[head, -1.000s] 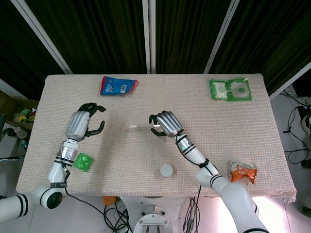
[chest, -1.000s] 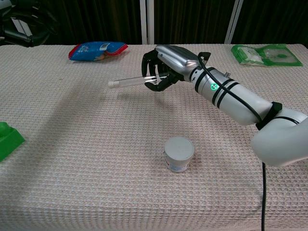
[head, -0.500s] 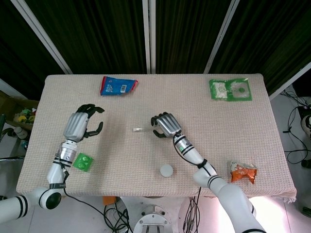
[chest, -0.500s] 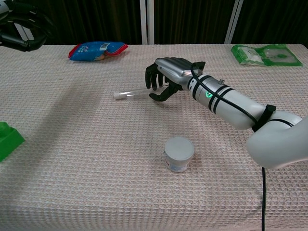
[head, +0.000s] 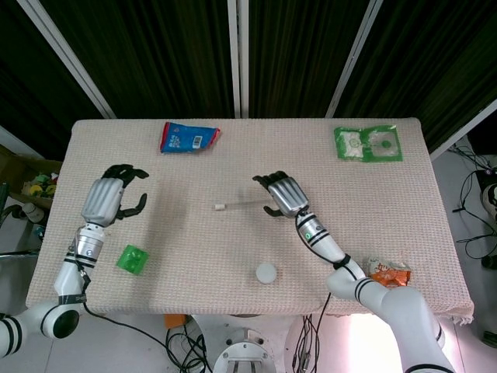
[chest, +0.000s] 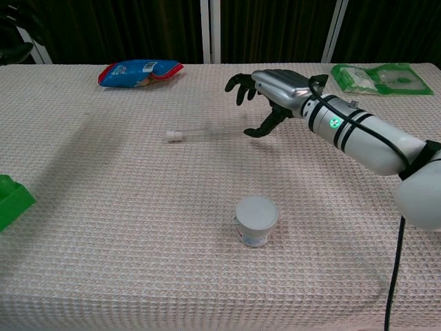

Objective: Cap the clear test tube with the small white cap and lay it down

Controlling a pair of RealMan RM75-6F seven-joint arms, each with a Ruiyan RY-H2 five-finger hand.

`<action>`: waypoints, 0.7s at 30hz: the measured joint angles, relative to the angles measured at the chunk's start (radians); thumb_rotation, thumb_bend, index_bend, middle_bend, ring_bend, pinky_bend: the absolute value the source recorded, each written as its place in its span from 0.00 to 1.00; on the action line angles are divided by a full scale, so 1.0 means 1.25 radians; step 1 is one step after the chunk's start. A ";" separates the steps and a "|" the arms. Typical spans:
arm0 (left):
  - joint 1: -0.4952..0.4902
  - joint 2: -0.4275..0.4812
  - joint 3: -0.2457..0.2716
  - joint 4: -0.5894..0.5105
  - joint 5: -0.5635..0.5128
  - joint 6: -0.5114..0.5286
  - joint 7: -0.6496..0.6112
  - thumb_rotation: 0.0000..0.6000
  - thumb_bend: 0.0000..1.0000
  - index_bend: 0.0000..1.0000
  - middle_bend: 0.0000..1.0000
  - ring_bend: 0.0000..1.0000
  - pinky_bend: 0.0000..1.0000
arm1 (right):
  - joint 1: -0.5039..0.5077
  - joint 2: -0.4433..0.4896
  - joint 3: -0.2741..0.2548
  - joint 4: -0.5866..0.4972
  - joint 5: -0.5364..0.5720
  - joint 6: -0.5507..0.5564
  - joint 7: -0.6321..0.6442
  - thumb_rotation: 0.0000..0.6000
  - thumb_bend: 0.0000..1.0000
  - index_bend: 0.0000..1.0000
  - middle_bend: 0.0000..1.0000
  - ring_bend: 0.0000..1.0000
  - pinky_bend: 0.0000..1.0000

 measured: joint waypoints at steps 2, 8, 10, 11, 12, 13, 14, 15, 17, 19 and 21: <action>0.012 0.040 0.006 -0.011 -0.006 -0.002 0.011 0.81 0.44 0.30 0.31 0.17 0.15 | -0.024 0.056 0.001 -0.079 0.008 0.014 -0.028 1.00 0.19 0.21 0.32 0.25 0.26; 0.067 0.097 0.032 -0.006 0.018 0.057 0.031 0.94 0.40 0.33 0.31 0.17 0.15 | -0.134 0.306 -0.004 -0.416 0.057 0.073 -0.144 1.00 0.21 0.21 0.32 0.24 0.25; 0.096 0.101 0.046 0.005 0.041 0.105 0.034 0.96 0.39 0.33 0.31 0.17 0.15 | -0.189 0.413 -0.011 -0.541 0.075 0.108 -0.179 1.00 0.21 0.21 0.31 0.22 0.24; 0.111 0.103 0.054 0.008 0.052 0.126 0.036 0.96 0.38 0.33 0.31 0.17 0.15 | -0.217 0.460 -0.015 -0.591 0.081 0.127 -0.191 1.00 0.21 0.21 0.31 0.21 0.24; 0.128 0.106 0.062 0.010 0.062 0.146 0.038 0.96 0.38 0.33 0.31 0.17 0.15 | -0.257 0.521 -0.022 -0.652 0.087 0.157 -0.200 1.00 0.21 0.21 0.30 0.21 0.24; 0.151 0.110 0.073 0.010 0.075 0.173 0.041 0.96 0.38 0.33 0.31 0.17 0.15 | -0.290 0.563 -0.029 -0.690 0.089 0.182 -0.204 1.00 0.21 0.21 0.29 0.20 0.24; 0.168 0.113 0.082 0.009 0.085 0.192 0.043 0.96 0.38 0.33 0.31 0.17 0.15 | -0.324 0.601 -0.038 -0.721 0.089 0.207 -0.204 1.00 0.21 0.21 0.28 0.20 0.24; 0.184 0.115 0.089 0.008 0.094 0.210 0.045 0.96 0.38 0.33 0.31 0.17 0.15 | -0.368 0.642 -0.051 -0.752 0.086 0.242 -0.202 1.00 0.21 0.21 0.27 0.19 0.23; 0.216 0.118 0.107 0.004 0.117 0.249 0.051 0.96 0.38 0.33 0.31 0.17 0.15 | -0.428 0.684 -0.072 -0.779 0.076 0.295 -0.193 1.00 0.22 0.21 0.26 0.18 0.23; 0.246 0.119 0.126 -0.003 0.143 0.286 0.062 0.96 0.38 0.33 0.31 0.17 0.15 | -0.482 0.710 -0.099 -0.791 0.054 0.353 -0.174 1.00 0.23 0.21 0.26 0.18 0.23; 0.270 0.117 0.142 -0.013 0.167 0.317 0.076 0.96 0.38 0.33 0.31 0.17 0.14 | -0.527 0.719 -0.122 -0.791 0.023 0.403 -0.151 1.00 0.23 0.21 0.26 0.18 0.23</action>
